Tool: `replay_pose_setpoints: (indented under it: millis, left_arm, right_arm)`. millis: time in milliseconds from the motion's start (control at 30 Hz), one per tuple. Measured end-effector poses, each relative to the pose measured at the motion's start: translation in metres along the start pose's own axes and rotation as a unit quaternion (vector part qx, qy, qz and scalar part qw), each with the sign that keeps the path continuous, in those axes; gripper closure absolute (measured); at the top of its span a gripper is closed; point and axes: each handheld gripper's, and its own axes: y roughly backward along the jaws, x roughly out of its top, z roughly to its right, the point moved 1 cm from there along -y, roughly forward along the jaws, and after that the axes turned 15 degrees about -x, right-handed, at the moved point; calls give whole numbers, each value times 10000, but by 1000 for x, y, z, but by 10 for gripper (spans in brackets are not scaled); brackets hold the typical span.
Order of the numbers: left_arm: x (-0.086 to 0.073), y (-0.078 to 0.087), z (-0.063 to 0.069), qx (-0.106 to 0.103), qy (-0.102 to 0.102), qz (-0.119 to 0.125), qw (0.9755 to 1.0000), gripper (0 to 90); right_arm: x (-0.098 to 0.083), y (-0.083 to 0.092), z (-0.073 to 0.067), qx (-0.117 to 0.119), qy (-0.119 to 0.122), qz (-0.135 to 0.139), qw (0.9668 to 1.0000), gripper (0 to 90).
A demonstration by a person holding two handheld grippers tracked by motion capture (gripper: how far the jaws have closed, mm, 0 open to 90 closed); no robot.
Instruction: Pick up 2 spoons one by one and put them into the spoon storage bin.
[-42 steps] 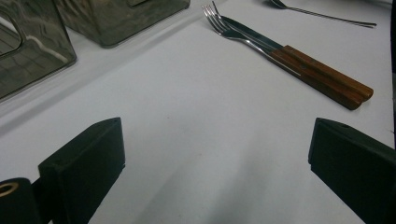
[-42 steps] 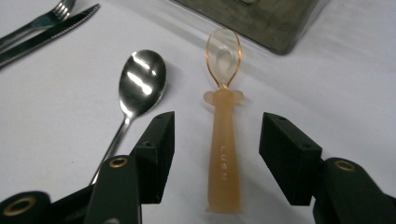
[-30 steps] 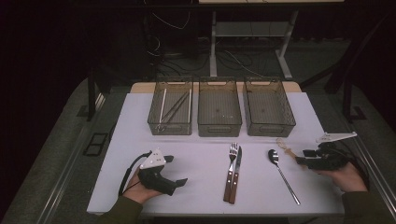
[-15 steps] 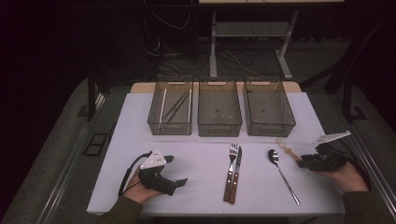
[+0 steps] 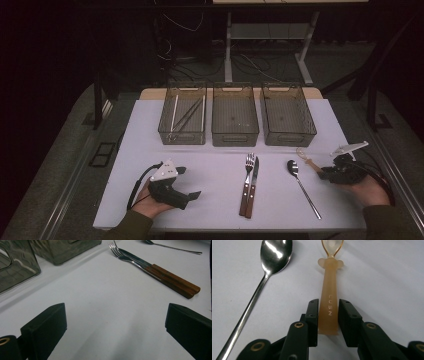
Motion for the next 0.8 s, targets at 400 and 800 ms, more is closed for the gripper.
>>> replay_pose_setpoints:
  millis: [400,800]
  left_arm:
    - [0,-1,0,0,-19,-34,10000,25]
    - [0,-1,0,0,-30,-46,10000,26]
  right_arm:
    - [3,0,-3,-148,107,-70,9998,737]
    - [4,8,2,40,-100,162,9998,739]
